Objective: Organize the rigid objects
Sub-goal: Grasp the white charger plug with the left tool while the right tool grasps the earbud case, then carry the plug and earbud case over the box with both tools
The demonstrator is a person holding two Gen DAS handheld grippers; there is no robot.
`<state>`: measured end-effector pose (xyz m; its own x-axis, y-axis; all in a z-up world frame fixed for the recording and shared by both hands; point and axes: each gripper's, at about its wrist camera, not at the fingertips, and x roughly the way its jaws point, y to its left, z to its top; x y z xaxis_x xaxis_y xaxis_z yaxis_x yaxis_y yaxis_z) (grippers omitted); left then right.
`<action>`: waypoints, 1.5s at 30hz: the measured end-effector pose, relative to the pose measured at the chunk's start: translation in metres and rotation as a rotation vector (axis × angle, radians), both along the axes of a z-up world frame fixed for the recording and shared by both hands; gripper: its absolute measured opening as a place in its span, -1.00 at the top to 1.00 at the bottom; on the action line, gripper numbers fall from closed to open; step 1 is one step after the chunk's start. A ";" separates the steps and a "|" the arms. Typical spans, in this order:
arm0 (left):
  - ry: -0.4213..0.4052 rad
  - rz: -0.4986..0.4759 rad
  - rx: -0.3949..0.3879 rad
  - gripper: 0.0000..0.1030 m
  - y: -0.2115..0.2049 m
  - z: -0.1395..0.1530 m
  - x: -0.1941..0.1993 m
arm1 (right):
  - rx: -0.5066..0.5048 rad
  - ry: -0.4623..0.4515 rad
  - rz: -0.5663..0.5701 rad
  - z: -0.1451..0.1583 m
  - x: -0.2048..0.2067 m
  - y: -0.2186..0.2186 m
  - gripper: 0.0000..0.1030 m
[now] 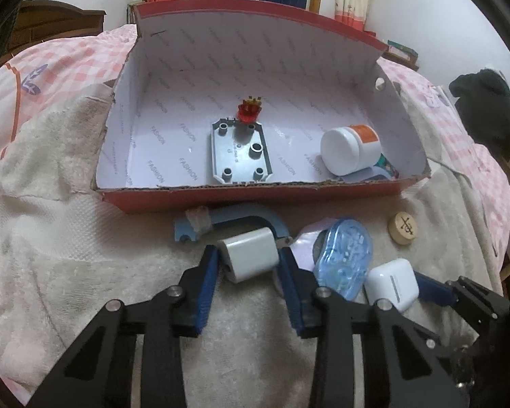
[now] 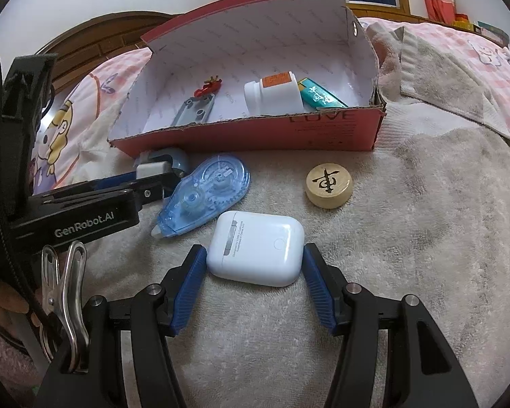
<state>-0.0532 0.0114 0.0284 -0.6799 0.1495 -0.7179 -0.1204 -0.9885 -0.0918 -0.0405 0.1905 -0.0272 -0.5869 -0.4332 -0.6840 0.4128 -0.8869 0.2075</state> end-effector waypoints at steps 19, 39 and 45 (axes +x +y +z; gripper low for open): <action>0.049 -0.008 -0.013 0.30 -0.002 0.028 0.027 | -0.044 0.000 -0.001 0.011 0.009 0.005 -0.14; 0.097 -0.011 0.003 0.29 -0.005 0.056 0.021 | -0.071 0.067 -0.001 0.049 0.006 0.008 -0.14; 0.100 -0.005 0.004 0.30 -0.008 0.059 0.013 | -0.058 0.087 0.010 0.057 -0.001 0.003 -0.14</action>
